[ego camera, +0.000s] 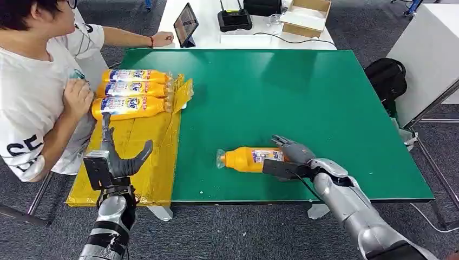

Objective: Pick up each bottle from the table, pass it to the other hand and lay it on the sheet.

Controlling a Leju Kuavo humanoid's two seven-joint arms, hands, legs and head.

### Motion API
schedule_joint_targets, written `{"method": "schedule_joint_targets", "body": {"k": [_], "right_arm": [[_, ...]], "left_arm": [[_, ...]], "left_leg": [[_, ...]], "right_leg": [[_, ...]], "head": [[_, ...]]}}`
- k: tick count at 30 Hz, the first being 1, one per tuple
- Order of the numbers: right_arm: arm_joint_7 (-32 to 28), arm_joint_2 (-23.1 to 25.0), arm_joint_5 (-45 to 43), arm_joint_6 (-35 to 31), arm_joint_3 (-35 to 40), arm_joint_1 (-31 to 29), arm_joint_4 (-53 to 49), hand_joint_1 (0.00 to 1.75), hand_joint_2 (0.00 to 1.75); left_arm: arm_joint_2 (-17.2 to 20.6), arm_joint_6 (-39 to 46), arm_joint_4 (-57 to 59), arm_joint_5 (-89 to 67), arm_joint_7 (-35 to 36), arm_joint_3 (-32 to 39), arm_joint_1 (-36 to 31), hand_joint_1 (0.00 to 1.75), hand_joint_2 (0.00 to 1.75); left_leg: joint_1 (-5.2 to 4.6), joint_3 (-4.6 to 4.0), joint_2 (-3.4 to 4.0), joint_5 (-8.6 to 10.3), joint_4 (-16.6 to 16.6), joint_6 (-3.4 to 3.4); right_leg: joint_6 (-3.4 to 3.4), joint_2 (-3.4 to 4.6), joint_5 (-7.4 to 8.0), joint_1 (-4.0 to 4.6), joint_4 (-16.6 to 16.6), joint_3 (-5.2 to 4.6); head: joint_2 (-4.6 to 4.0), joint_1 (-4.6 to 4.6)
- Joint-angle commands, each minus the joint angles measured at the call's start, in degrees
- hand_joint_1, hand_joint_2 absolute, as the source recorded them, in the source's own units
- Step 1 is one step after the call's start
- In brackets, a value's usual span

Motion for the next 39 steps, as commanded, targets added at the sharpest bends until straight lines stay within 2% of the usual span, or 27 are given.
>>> {"method": "schedule_joint_targets", "body": {"k": [1,2,3,4,5,7,9,11,16,18,20,24,30,31,32,34,36,38,39], "right_arm": [[-0.94,-2.62,-4.51,8.68,6.54,-4.27,12.19,0.07,1.75],[-1.58,-2.98,-5.18,8.90,7.01,-4.23,12.28,0.31,1.75],[-1.56,-3.07,-5.18,8.56,7.32,-3.89,12.20,0.79,1.75],[-2.02,-2.89,-5.72,7.70,7.67,-3.26,11.64,1.08,1.75],[-1.99,-2.42,-5.87,7.13,7.74,-2.89,11.48,1.31,1.75],[-1.86,-1.10,-6.34,4.91,7.60,-1.86,10.97,1.45,1.75],[-1.63,-0.66,-6.33,4.34,7.72,-1.46,10.86,1.48,1.75],[-2.06,0.51,-7.41,0.95,6.87,0.11,9.68,1.55,1.75],[-1.92,1.30,-7.72,-1.54,6.30,1.11,8.73,1.55,1.75],[-2.04,1.78,-7.81,-3.23,5.81,2.03,8.06,1.69,1.75],[-2.13,2.19,-7.85,-5.06,5.12,3.56,6.87,1.75,1.75],[-3.30,3.49,-8.67,-10.30,0.72,7.83,0.96,1.75,1.75],[-2.81,3.49,-8.31,-10.42,0.49,8.10,0.02,1.75,1.75],[-3.13,3.78,-8.90,-11.12,-0.50,8.40,-0.34,1.75,1.75],[-5.48,5.66,-9.44,-16.14,-4.99,10.48,-3.63,1.75,1.75],[-6.00,8.14,-9.39,-18.40,-9.65,13.76,-10.28,1.75,1.75],[-8.88,12.20,-11.33,-24.03,-15.99,17.50,-18.74,1.75,1.75],[-11.42,14.76,-14.37,-26.63,-19.93,18.88,-23.56,1.75,1.75],[-13.75,16.13,-16.05,-29.63,-22.59,20.04,-26.26,1.75,1.75]], "left_arm": [[-0.09,2.31,8.05,-1.78,0.19,-2.31,-4.28,0.00,1.75],[-0.40,1.81,8.37,-1.05,0.19,-2.69,-4.26,0.00,1.75],[-0.62,2.05,8.24,-1.15,0.19,-3.02,-4.01,0.00,1.75],[-0.75,2.28,8.09,-0.83,0.19,-3.40,-3.60,0.00,1.75],[-0.87,2.25,8.23,-0.73,0.19,-3.50,-3.35,0.00,1.75],[-0.96,2.18,8.28,-0.47,0.19,-3.57,-3.01,0.00,1.75],[-0.94,2.19,8.11,-0.46,0.19,-3.62,-2.83,0.00,1.75],[-0.95,2.04,7.92,-0.16,0.19,-3.42,-2.41,0.00,1.75],[-0.96,1.84,8.31,-0.18,0.19,-3.17,-2.45,0.00,1.75],[-0.99,1.67,8.36,-0.24,0.19,-3.05,-2.33,0.00,1.75],[-1.09,1.37,8.36,-0.20,0.19,-2.71,-2.13,0.00,1.75],[-1.76,0.04,7.41,-0.44,0.19,-2.19,-1.18,0.00,1.75],[-1.85,-0.06,7.21,-0.51,0.19,-2.18,-1.11,0.00,1.75],[-1.87,-0.15,7.21,-0.50,0.19,-2.11,-1.10,0.00,1.75],[-2.15,-0.85,6.41,-0.46,0.19,-1.88,-0.61,0.00,1.75],[-2.59,-1.74,4.08,-0.29,0.44,-1.83,0.49,0.00,1.75],[-2.69,-2.53,2.06,0.09,1.55,-2.28,1.45,0.00,1.75],[-2.16,3.18,1.51,-5.86,0.94,-4.44,1.66,0.00,1.75],[-2.42,-1.30,0.32,-3.09,2.94,-5.11,2.67,0.00,1.75]], "left_leg": [[0.00,0.17,-0.10,0.00,-0.06,0.08],[0.01,0.16,-0.08,0.00,-0.05,0.06],[0.04,0.17,-0.04,-0.01,-0.04,0.04],[0.05,0.26,-0.11,0.00,-0.08,0.07],[0.02,0.24,-0.08,0.01,-0.09,0.05],[0.04,0.28,0.01,-0.02,-0.06,0.02],[0.07,0.33,0.08,-0.05,-0.09,0.03],[0.07,0.32,0.12,-0.05,-0.08,0.01],[0.08,0.34,0.21,-0.06,-0.09,0.02],[0.10,0.40,0.26,-0.06,-0.12,0.03],[0.09,0.48,0.23,-0.06,-0.16,0.05],[0.10,0.52,0.23,-0.07,-0.18,0.06],[0.08,0.42,0.33,-0.10,-0.10,0.01],[0.07,0.39,0.27,-0.09,-0.08,0.01],[0.06,0.34,0.27,-0.08,-0.06,0.00],[0.07,0.37,0.29,-0.10,-0.07,0.01],[0.07,0.33,0.34,-0.12,-0.05,0.01],[0.08,0.28,0.40,-0.20,-0.03,0.00],[0.01,0.05,0.33,-0.14,0.00,0.00]], "right_leg": [[-0.15,-0.17,-0.04,0.04,-0.07,0.24],[-0.13,-0.16,-0.03,0.05,-0.07,0.22],[-0.11,-0.09,-0.01,0.07,-0.07,0.21],[-0.16,-0.19,-0.02,0.09,-0.14,0.32],[-0.14,-0.16,-0.02,0.05,-0.10,0.28],[-0.10,-0.04,-0.01,0.06,-0.09,0.30],[-0.14,0.02,0.00,0.10,-0.13,0.34],[-0.11,0.03,0.00,0.10,-0.11,0.30],[-0.13,0.09,0.01,0.12,-0.11,0.28],[-0.17,0.08,0.01,0.15,-0.15,0.33],[-0.20,0.05,0.00,0.15,-0.19,0.40],[-0.23,0.02,-0.02,0.16,-0.22,0.46],[-0.19,0.16,-0.01,0.13,-0.10,0.30],[-0.15,0.12,-0.02,0.11,-0.08,0.28],[-0.11,0.13,0.00,0.10,-0.06,0.23],[-0.13,0.15,-0.01,0.11,-0.07,0.26],[-0.16,0.18,-0.03,0.11,-0.04,0.22],[-0.22,0.26,-0.08,0.13,0.01,0.18],[-0.16,0.23,-0.05,0.05,0.10,-0.02]], "head": [[0.00,0.02],[0.00,0.04],[0.00,0.00],[0.00,0.02],[0.00,0.04],[0.00,0.04],[0.00,0.04],[0.00,0.02],[0.00,0.02],[0.00,0.00],[0.00,0.00],[0.00,0.02],[0.00,0.02],[0.00,0.02],[0.00,0.00],[0.00,0.02],[0.00,0.02],[0.00,0.04],[0.00,0.04]]}}
